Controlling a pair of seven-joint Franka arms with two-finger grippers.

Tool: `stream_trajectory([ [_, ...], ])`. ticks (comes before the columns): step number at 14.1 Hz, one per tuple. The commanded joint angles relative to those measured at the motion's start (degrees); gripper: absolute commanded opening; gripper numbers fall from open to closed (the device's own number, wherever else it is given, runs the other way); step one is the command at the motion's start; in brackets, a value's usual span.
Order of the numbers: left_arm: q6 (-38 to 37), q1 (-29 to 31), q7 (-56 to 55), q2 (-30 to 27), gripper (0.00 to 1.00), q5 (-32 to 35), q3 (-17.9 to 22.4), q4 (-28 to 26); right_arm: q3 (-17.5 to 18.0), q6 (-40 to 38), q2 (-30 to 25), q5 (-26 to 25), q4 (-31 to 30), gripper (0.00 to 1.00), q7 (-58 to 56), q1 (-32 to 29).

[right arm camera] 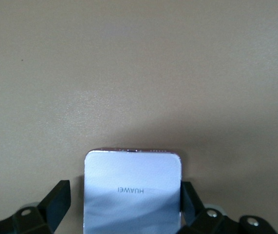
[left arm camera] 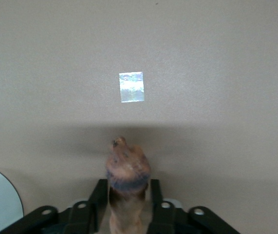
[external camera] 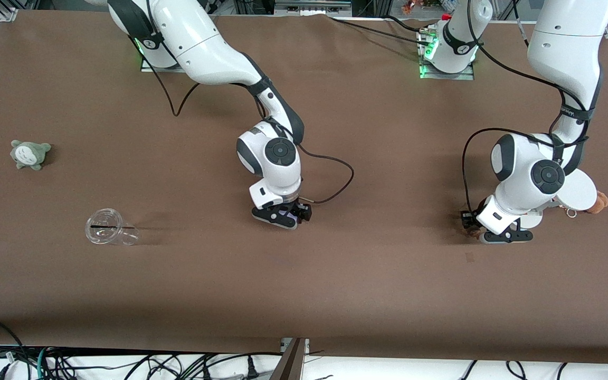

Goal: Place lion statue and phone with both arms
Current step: 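Lower the lion beside the white lamp with the left gripper, then open the left gripper off the lion while the right gripper lifts the phone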

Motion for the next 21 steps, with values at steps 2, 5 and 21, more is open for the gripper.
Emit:
stream_trajectory([
  [2, 0.4, 0.7, 1.0, 0.8, 1.00, 0.0, -0.4, 1.1, -0.5, 0.1, 0.7, -0.9, 0.8, 1.00, 0.8, 0.7],
  [5, -1.8, 0.8, 0.3, -2.1, 1.00, -0.1, -0.5, 1.1, -0.5, 0.1, 0.8, -0.9, 0.2, 1.00, 0.8, 0.6],
  [21, -51.9, 0.6, 1.1, -20.4, 1.00, 1.0, -0.3, 24.5, -0.4, -8.2, -2.8, 0.2, 0.6, 0.37, -18.0, -7.6],
])
